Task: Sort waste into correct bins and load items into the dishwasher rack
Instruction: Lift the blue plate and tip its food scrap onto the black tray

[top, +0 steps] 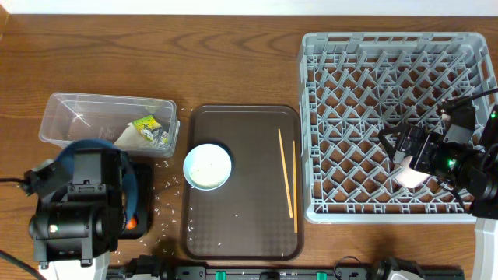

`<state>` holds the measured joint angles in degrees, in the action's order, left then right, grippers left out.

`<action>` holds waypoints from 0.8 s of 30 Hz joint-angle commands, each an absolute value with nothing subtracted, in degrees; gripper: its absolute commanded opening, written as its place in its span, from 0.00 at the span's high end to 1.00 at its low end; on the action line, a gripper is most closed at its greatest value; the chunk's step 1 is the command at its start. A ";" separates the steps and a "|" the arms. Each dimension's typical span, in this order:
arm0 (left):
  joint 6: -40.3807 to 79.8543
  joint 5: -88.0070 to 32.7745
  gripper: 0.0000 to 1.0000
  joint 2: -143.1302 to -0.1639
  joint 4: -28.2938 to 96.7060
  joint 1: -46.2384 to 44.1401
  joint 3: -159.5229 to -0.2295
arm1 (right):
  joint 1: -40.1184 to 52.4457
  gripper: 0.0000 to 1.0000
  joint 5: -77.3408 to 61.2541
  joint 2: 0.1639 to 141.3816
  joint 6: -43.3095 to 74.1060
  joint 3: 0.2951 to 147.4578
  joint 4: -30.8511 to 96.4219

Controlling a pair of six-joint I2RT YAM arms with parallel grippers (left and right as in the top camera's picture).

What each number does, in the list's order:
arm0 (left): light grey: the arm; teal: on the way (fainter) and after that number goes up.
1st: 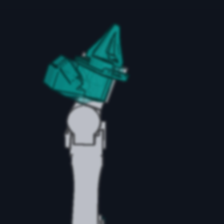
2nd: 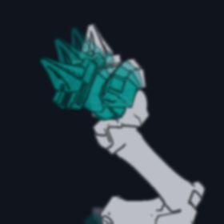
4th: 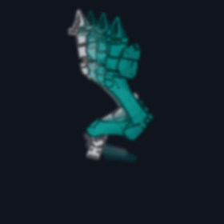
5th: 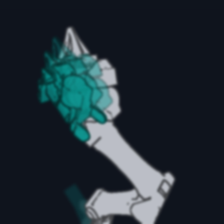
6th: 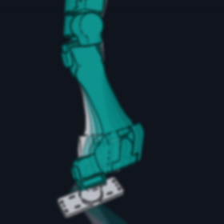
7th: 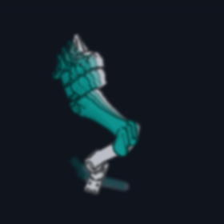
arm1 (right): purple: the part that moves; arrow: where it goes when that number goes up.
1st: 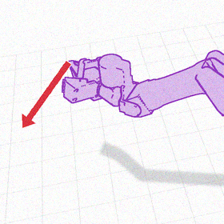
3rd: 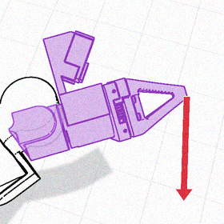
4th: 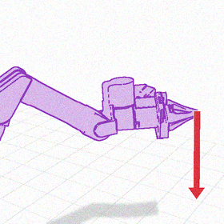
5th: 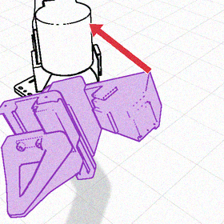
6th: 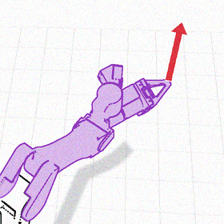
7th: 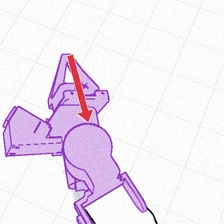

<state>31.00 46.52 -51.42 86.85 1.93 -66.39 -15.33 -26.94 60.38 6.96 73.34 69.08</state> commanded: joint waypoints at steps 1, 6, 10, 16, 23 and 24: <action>30.00 54.89 0.94 -51.22 86.96 2.57 -67.75 | -14.87 0.01 -26.74 60.45 6.55 73.76 69.80; 29.32 61.08 0.94 -52.12 86.98 2.57 -67.72 | -14.87 0.01 -26.74 60.45 6.04 73.76 70.37; 24.64 64.66 0.94 -55.77 86.94 2.76 -67.72 | -14.87 0.01 -26.74 60.45 5.87 73.76 70.30; 23.97 67.35 0.94 -64.29 86.94 5.85 -67.72 | -14.87 0.01 -26.74 60.45 5.87 73.76 70.50; 21.32 67.96 0.94 -70.61 85.80 6.79 -67.72 | -14.87 0.01 -25.61 60.45 3.73 73.76 72.10; 21.04 68.69 0.94 -70.76 85.23 6.79 -67.72 | -14.87 0.01 -25.12 60.45 3.73 73.76 72.18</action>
<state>22.70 64.90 -70.46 85.69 6.39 -66.41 -15.33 -26.50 60.38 5.37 73.34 71.99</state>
